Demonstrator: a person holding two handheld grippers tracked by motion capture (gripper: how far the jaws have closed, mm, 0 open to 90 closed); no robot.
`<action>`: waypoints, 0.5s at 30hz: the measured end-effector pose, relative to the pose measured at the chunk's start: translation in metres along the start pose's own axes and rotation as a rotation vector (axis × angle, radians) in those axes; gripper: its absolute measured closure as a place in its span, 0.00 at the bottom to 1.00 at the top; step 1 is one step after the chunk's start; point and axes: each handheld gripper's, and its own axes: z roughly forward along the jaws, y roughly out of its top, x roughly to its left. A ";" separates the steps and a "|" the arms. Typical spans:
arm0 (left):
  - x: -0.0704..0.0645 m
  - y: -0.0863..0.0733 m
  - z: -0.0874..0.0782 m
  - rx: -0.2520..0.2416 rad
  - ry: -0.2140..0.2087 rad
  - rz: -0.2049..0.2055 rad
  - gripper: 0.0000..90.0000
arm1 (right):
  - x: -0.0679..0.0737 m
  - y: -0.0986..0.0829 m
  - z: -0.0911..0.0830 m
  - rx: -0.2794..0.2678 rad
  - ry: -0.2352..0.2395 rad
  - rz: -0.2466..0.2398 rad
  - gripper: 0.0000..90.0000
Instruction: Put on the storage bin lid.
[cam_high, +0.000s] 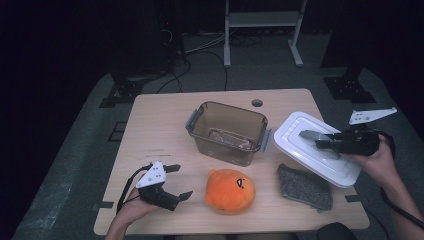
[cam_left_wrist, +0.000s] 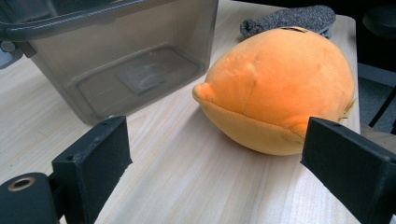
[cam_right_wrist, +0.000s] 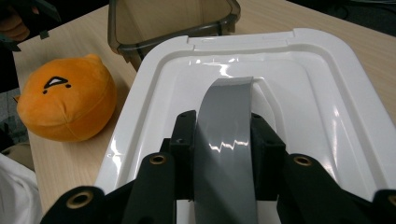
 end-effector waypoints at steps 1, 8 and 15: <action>0.000 0.000 0.000 0.001 -0.001 0.002 0.08 | -0.001 -0.002 0.000 0.000 0.000 0.005 0.74; -0.001 0.001 0.001 0.002 -0.003 0.005 0.08 | -0.005 -0.016 0.000 -0.004 -0.009 0.027 0.74; -0.001 0.001 0.001 0.000 -0.003 0.003 0.08 | -0.010 -0.030 0.014 0.026 -0.003 0.049 0.74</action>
